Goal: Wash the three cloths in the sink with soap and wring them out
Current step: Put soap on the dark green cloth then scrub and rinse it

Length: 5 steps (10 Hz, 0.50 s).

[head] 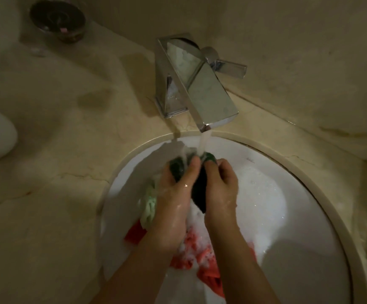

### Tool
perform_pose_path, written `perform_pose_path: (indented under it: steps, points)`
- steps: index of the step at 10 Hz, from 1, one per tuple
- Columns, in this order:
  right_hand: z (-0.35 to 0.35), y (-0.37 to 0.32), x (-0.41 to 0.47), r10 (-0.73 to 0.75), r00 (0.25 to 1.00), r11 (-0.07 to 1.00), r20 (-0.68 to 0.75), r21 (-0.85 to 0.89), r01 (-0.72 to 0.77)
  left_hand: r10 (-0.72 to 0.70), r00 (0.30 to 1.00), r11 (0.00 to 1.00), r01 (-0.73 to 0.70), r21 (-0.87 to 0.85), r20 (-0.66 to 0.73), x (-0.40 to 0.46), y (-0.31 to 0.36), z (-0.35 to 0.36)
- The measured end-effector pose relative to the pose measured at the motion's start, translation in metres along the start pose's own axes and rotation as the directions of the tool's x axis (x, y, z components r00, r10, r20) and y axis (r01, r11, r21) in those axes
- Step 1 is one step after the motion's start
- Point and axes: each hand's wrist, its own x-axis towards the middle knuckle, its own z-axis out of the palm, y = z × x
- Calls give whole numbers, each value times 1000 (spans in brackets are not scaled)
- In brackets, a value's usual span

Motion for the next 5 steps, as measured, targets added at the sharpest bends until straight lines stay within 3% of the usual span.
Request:
perform_pose_path:
  steps: [1, 2, 3, 4, 5]
  points:
    - [9, 1, 4, 33, 997, 999, 77, -8, -32, 61, 993, 994, -50, 101, -102, -1, -7, 17]
    - [16, 3, 15, -69, 990, 980, 124, -179, 91, -69, 977, 933, 135, 334, -203, 14, -21, 17]
    - [23, 8, 22, -191, 965, 924, 181, -299, 239, 167, 894, 758, 153, 634, -415, 49, -47, 4]
    - [24, 9, 24, -152, 961, 906, 233, -356, 230, -139, 968, 983, 160, 87, -208, 44, -22, 4]
    - [20, 4, 19, 137, 983, 978, 125, -172, -114, -289, 950, 946, 264, -190, -116, 22, 2, 13]
